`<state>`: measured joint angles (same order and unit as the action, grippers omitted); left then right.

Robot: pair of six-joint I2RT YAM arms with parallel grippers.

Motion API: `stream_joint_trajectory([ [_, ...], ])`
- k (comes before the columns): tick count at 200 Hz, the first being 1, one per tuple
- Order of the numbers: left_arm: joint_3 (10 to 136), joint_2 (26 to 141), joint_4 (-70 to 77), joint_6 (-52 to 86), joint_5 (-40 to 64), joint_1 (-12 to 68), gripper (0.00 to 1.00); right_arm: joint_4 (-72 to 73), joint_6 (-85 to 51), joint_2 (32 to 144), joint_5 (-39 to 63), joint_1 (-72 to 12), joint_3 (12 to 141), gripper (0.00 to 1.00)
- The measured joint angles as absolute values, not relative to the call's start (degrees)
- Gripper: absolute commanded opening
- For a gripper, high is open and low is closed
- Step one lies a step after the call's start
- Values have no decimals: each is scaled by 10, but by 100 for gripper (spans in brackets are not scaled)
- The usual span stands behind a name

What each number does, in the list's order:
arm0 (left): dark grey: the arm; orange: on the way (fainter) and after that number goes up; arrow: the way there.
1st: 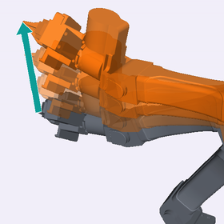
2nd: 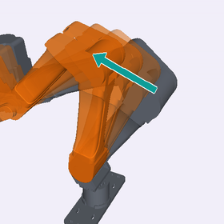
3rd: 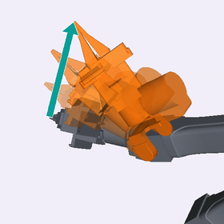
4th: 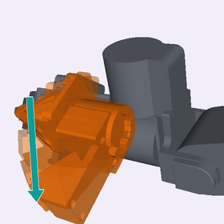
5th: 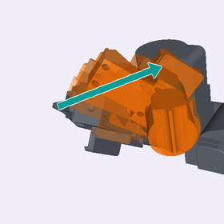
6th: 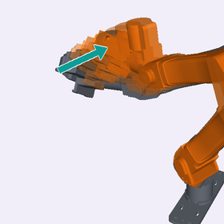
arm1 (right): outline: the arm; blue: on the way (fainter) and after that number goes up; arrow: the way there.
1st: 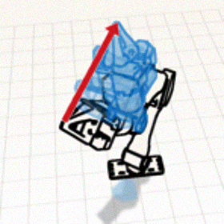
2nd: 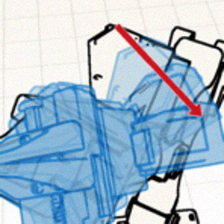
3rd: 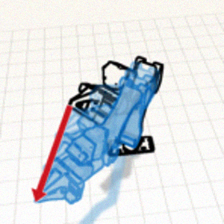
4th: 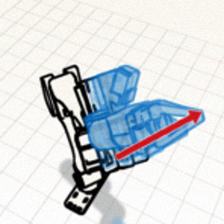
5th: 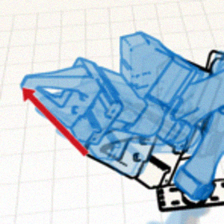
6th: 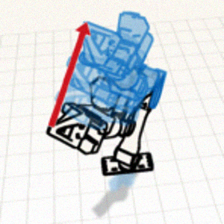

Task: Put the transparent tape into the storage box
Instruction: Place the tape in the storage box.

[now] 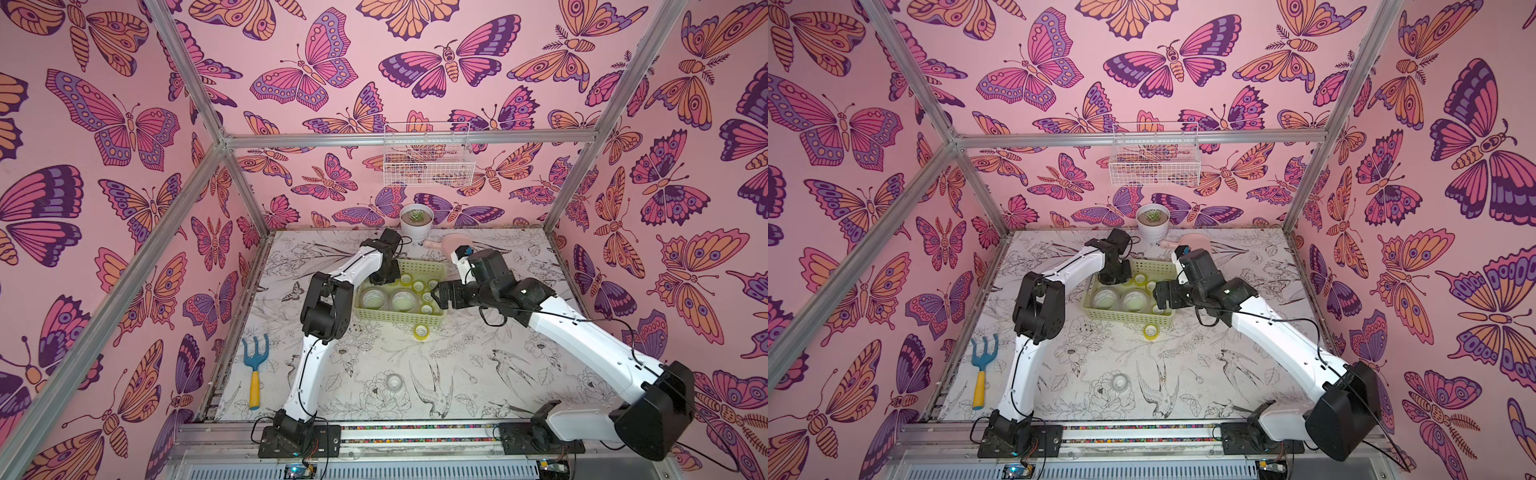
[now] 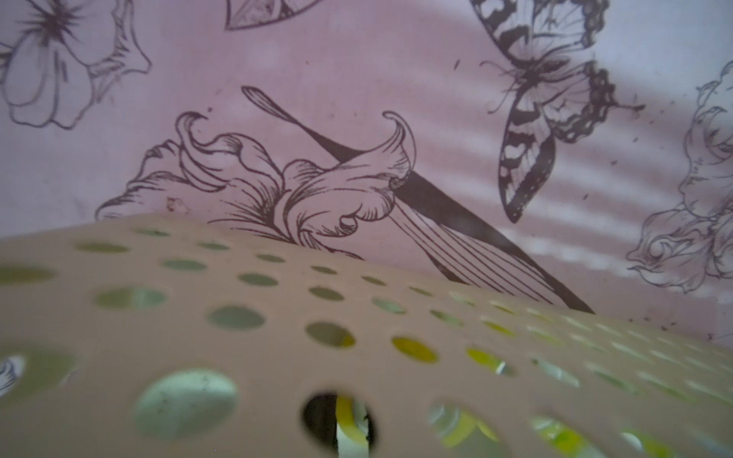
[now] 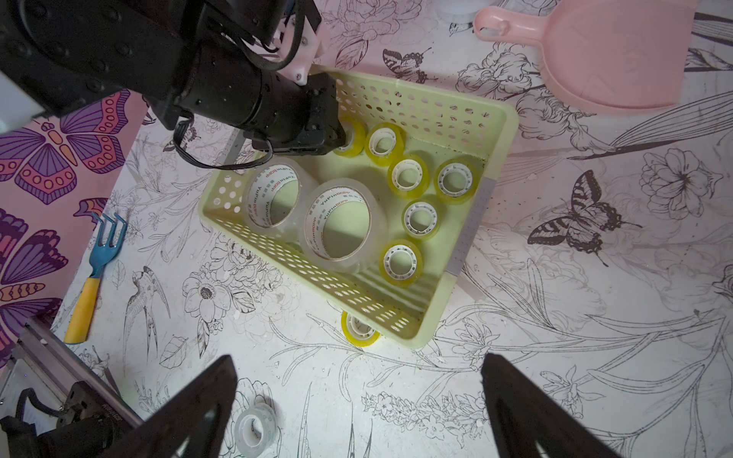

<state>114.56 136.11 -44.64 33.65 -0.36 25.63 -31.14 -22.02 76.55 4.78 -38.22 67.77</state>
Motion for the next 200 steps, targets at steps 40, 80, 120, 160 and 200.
stream_joint_trajectory([
  [40, 1148, 1363, -446, 339, 4, 261, 40, -311, -220, 766, 50, -382, 678, 99],
  [80, 1135, 1351, -447, 339, 4, 262, 48, -311, -220, 766, 59, -382, 678, 99],
  [120, 1091, 1280, -449, 342, 0, 262, 62, -311, -213, 766, 80, -382, 678, 99],
  [160, 1032, 1167, -446, 345, -2, 268, 84, -308, -211, 767, 108, -382, 678, 99],
  [200, 945, 1082, -445, 353, -15, 297, 100, -309, -212, 771, 136, -382, 677, 99],
])
